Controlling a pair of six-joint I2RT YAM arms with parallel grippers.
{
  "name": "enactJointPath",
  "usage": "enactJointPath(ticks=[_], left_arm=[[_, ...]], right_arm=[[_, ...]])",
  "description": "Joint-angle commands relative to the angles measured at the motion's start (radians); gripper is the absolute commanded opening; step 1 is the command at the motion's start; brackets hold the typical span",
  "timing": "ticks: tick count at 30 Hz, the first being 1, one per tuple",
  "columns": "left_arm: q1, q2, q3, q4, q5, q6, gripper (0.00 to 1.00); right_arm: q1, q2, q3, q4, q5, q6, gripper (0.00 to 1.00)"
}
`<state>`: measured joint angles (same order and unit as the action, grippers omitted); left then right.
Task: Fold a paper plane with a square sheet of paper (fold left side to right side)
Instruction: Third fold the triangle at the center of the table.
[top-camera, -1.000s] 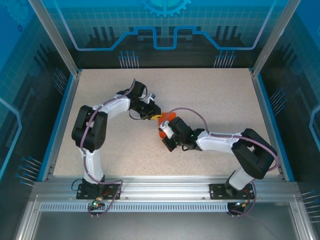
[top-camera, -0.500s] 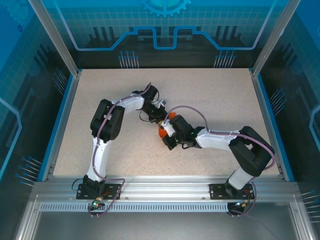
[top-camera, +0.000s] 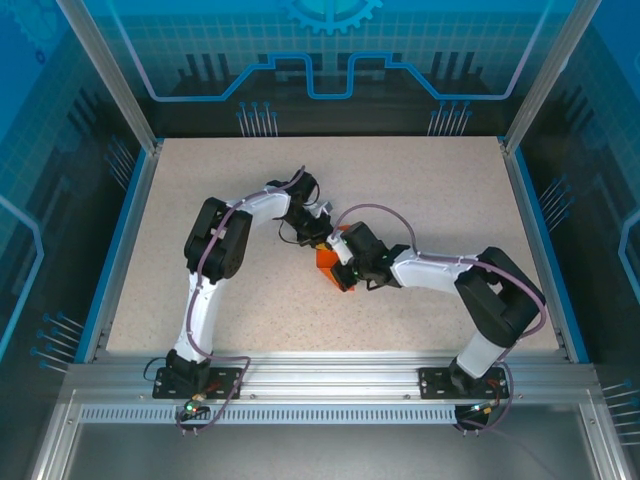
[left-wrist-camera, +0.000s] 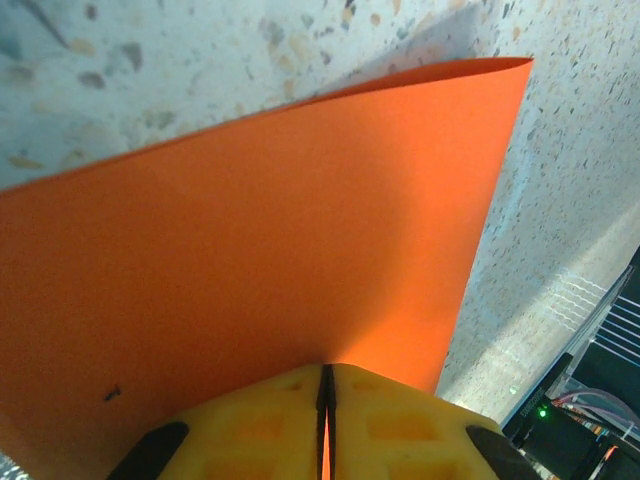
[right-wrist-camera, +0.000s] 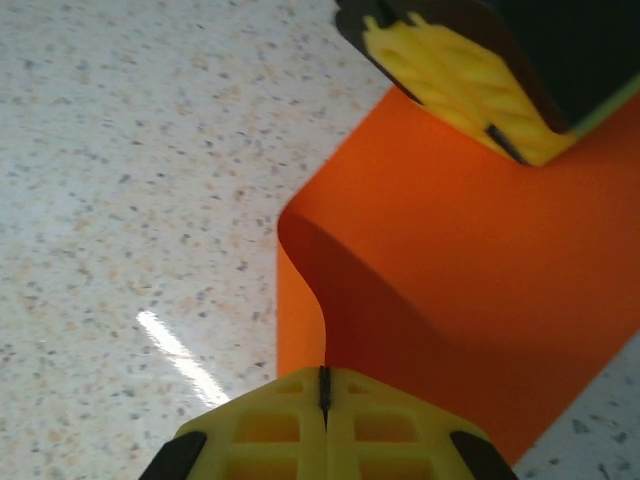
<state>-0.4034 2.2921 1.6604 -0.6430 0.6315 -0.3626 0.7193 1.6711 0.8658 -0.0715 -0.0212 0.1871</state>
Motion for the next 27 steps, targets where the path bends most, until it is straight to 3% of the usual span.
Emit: enactJointPath(ticks=[1, 27], left_arm=[[-0.014, 0.051, 0.010, -0.051, -0.048, 0.022, 0.11], [-0.019, 0.051, 0.010, -0.050, -0.049, 0.019, 0.11]], right_arm=[[-0.024, 0.028, 0.046, -0.053, 0.044, 0.020, 0.00], [-0.079, 0.086, 0.078, -0.097, 0.113, 0.101, 0.00]])
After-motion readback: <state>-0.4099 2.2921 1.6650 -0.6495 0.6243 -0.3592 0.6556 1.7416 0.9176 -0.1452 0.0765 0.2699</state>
